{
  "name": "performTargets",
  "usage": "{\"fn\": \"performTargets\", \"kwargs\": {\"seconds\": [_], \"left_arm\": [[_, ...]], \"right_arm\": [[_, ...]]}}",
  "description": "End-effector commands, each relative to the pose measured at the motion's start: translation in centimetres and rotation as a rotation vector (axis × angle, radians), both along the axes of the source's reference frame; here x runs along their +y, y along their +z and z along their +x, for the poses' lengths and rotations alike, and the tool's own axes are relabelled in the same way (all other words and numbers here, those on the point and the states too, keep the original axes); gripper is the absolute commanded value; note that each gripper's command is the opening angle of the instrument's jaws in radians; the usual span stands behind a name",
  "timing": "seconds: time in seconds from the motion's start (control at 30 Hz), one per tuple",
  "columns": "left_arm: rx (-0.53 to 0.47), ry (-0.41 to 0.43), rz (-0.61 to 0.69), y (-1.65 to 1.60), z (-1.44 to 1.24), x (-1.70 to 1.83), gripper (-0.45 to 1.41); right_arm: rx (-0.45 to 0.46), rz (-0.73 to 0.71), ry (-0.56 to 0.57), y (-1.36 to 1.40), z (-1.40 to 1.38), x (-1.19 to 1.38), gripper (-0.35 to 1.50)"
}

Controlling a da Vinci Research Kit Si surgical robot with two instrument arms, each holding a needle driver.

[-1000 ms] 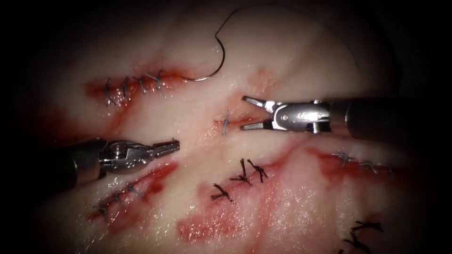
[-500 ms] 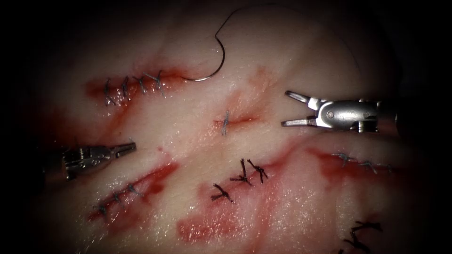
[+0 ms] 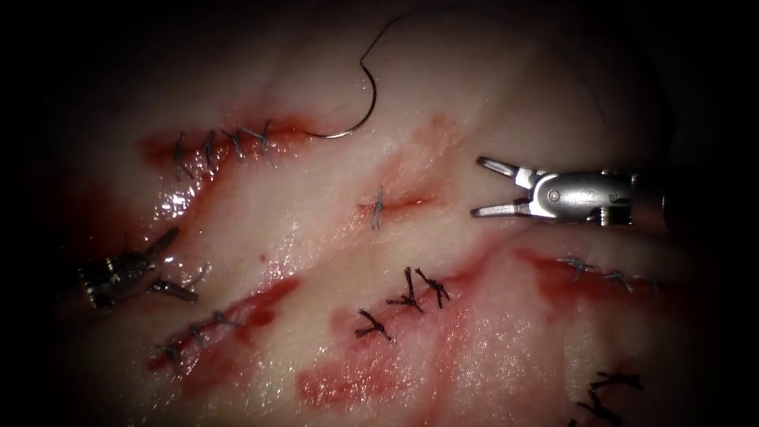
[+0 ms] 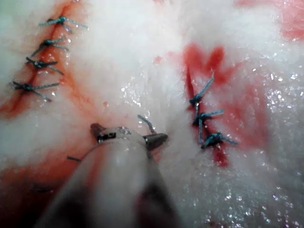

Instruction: Wound Closure

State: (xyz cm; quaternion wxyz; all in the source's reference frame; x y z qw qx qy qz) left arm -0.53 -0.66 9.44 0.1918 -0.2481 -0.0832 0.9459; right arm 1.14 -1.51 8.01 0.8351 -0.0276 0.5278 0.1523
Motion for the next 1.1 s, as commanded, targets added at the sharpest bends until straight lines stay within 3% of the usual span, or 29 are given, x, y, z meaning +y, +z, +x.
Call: {"fn": "performTargets", "kwargs": {"seconds": [0.03,0.1,0.23,0.33,0.47,0.6,0.67,0.73,0.83,0.87,0.93,0.97,1.1], "left_arm": [[-0.002,0.0,0.004,0.01,-0.05,0.04,1.06],[0.0,-0.001,0.017,-0.12,-0.05,0.07,0.78],[-0.068,-0.054,0.004,-0.32,-0.1,0.25,0.64],[-0.175,-0.101,-0.048,-0.44,-0.16,0.43,0.59],[-0.302,-0.214,-0.113,-0.64,-0.33,0.8,0.73],[-0.405,-0.303,-0.162,-0.79,-0.53,1.04,1.13],[-0.441,-0.33,-0.182,-0.84,-0.63,1.14,1.2],[-0.514,-0.311,-0.15,-0.88,-0.81,1.28,1.4],[-0.576,-0.281,-0.116,-0.85,-1.02,1.45,1.4],[-0.59,-0.281,-0.106,-0.81,-1.18,1.57,1.3],[-0.552,-0.262,-0.171,-0.73,-1.35,1.69,1.18],[-0.489,-0.212,-0.205,-0.65,-1.5,1.8,1.15],[-0.289,-0.162,-0.242,-0.42,-1.86,2.06,1.06]], "right_arm": [[-0.001,0.0,-0.003,0.05,0.07,0.03,1.47],[-0.003,0.001,-0.006,0.05,0.06,0.03,1.47],[-0.002,0.008,-0.007,0.04,0.04,0.03,1.47],[0.0,0.014,-0.007,0.03,0.02,0.03,1.47],[0.001,0.014,-0.009,0.03,-0.01,0.03,1.47],[0.001,0.014,-0.009,0.02,-0.01,0.03,1.47],[0.001,0.014,-0.01,0.02,-0.01,0.02,1.47],[0.002,0.015,-0.01,0.01,-0.01,0.02,1.47],[0.004,0.016,-0.013,0.01,-0.01,0.02,1.47],[0.004,0.016,-0.013,0.01,-0.01,0.01,1.47],[0.004,0.016,-0.014,0.0,-0.01,0.01,1.47],[0.002,0.017,-0.016,0.0,-0.01,0.0,1.47],[0.001,0.018,-0.019,-0.02,-0.01,-0.02,1.45]]}}
